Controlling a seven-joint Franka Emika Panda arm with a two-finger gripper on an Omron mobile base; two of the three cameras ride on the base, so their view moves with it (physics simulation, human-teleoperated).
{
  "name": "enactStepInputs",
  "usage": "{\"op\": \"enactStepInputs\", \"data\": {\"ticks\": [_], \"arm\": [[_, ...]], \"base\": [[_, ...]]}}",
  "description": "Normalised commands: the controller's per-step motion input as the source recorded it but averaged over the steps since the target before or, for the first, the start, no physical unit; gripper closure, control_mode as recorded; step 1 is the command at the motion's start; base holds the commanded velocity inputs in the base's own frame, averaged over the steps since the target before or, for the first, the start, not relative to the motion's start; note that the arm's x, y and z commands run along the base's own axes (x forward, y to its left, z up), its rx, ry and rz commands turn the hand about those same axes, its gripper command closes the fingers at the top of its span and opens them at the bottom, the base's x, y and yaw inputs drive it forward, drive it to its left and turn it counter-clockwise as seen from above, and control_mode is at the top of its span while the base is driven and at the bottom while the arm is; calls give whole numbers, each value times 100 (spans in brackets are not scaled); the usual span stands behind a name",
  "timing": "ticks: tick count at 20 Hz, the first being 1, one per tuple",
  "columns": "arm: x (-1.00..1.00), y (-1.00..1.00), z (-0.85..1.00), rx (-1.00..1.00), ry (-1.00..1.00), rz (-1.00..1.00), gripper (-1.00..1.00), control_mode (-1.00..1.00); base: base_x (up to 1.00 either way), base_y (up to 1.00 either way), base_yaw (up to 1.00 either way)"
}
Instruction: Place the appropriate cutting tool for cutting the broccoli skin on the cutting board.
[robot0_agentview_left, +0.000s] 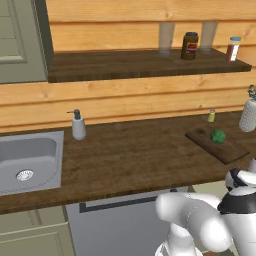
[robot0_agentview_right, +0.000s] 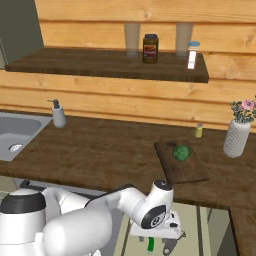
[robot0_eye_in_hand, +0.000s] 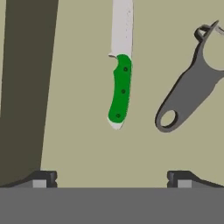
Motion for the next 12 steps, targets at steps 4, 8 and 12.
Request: {"op": "enactStepInputs", "data": {"ticks": [4,8,12], "arm": [[0,9,-48,1,0,0,-100,-100],[0,8,-28,0,0,0,-100,-100],[2,6,-21,0,0,0,-100,-100]], "base": [[0,0,0],[0,0,0],[0,0,0]]}}
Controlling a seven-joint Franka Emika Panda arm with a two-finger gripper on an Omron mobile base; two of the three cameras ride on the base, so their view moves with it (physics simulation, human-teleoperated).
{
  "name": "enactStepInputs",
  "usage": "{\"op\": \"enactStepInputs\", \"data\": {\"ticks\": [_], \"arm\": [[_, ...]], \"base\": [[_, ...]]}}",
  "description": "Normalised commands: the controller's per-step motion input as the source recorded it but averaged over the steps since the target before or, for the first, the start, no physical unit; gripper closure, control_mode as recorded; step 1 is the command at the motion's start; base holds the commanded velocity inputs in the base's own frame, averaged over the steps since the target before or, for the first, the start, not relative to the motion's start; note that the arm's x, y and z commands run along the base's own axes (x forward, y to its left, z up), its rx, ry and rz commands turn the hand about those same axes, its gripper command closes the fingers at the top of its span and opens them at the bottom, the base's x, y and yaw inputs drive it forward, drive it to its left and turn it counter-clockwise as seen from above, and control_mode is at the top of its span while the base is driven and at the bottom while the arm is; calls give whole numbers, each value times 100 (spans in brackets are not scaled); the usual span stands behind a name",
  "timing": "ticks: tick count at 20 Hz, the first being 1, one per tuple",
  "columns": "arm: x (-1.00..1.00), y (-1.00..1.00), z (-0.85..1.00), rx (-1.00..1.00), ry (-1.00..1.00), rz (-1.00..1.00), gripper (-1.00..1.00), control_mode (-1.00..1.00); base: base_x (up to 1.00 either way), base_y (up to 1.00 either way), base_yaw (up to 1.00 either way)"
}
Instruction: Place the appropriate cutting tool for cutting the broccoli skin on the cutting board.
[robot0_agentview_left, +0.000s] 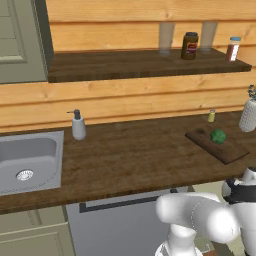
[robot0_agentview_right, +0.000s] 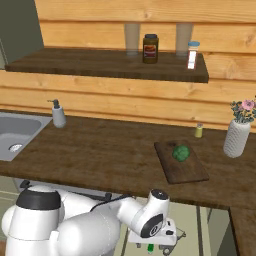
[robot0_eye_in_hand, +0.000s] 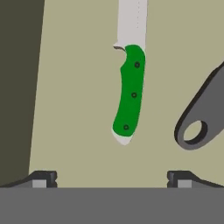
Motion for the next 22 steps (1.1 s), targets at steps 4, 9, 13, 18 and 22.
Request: {"op": "enactStepInputs", "data": {"ticks": [4,9,13,18,22], "arm": [[0,0,-17,0,0,0,-100,-100],[3,0,-5,0,0,0,-100,-100],[8,0,0,0,-1,0,-100,-100],[17,0,-16,0,-1,-1,-100,-100],[31,0,-11,0,0,0,-100,-100]], "base": [[0,0,0],[0,0,0],[0,0,0],[0,0,0],[0,0,0]]}}
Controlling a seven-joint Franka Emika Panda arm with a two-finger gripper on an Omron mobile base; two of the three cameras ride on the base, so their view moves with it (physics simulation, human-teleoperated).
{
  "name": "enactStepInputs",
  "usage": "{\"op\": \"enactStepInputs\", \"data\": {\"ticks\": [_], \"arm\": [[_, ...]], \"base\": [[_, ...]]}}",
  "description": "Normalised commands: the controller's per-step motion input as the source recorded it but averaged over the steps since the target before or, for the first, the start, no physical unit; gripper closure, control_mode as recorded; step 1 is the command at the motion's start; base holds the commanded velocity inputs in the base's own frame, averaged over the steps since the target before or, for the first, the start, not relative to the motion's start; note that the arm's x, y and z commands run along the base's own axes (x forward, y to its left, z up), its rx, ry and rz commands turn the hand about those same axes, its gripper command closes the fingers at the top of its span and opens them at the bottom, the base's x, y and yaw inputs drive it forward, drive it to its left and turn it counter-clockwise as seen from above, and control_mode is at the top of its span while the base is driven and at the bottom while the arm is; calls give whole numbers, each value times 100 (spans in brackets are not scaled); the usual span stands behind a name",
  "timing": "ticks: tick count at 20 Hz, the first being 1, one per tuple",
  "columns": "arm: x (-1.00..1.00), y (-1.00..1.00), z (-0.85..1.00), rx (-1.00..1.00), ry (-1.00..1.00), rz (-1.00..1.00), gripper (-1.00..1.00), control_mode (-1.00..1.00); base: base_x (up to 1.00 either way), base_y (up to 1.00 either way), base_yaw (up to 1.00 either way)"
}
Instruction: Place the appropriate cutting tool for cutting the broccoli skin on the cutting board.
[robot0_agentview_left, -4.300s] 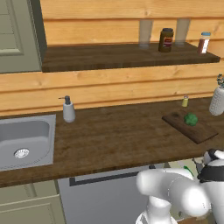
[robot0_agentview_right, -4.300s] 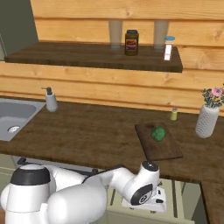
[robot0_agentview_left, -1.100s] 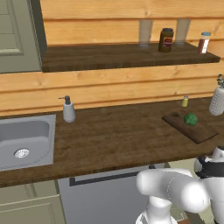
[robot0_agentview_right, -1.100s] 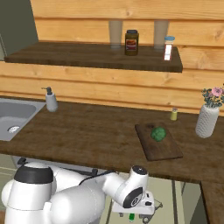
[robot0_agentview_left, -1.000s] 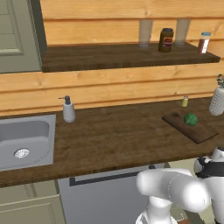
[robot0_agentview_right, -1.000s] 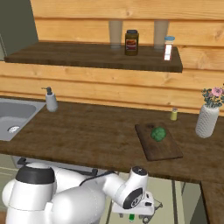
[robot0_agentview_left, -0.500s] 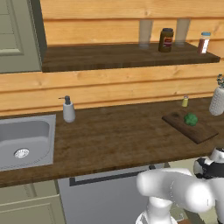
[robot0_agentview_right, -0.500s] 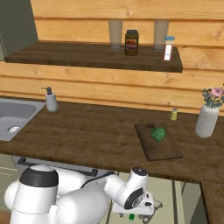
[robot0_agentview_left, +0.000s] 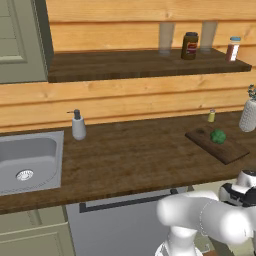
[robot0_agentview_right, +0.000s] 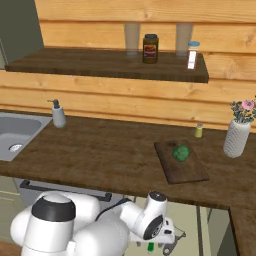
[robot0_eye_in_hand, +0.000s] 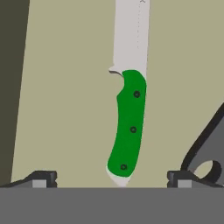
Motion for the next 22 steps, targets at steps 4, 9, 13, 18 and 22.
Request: {"op": "enactStepInputs", "data": {"ticks": [4,9,13,18,22], "arm": [[22,0,-9,0,0,0,-100,-100],[5,0,-17,0,0,0,-100,-100],[0,0,-37,0,0,0,-100,-100],[0,1,-23,0,0,0,-100,-100],[-3,0,-7,0,0,0,-100,-100]], "base": [[0,0,0],[0,0,0],[0,0,0],[0,0,0],[0,0,0]]}}
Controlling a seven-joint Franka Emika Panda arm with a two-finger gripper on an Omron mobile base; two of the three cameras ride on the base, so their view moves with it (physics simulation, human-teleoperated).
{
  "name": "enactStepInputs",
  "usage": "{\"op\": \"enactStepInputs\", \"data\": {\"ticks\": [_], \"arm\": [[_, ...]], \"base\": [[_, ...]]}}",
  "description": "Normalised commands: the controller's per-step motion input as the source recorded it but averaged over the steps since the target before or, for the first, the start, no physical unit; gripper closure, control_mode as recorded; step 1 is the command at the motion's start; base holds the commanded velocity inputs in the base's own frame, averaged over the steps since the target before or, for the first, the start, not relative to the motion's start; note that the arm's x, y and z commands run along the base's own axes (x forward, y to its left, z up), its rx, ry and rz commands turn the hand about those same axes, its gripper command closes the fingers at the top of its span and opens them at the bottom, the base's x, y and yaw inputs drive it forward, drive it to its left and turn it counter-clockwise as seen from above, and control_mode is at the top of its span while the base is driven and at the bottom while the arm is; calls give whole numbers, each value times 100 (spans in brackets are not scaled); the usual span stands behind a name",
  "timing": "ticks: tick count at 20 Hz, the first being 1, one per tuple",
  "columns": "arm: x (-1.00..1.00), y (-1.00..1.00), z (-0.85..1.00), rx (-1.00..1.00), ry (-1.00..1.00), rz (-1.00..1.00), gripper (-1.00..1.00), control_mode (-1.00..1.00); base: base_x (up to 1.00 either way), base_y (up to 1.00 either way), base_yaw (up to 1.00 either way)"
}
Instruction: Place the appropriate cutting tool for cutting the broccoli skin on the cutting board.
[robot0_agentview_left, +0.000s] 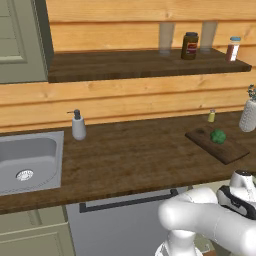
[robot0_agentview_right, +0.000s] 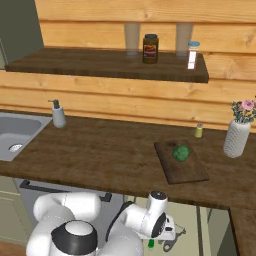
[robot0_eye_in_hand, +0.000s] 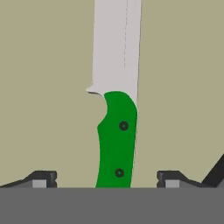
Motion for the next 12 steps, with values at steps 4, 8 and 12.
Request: {"op": "enactStepInputs", "data": {"ticks": [4,8,12], "arm": [[-31,18,-45,0,0,0,100,-100],[-39,18,-55,0,-3,0,100,-100],[-24,6,-32,2,-4,0,100,-100]], "base": [[0,0,0],[0,0,0],[0,0,0]]}}
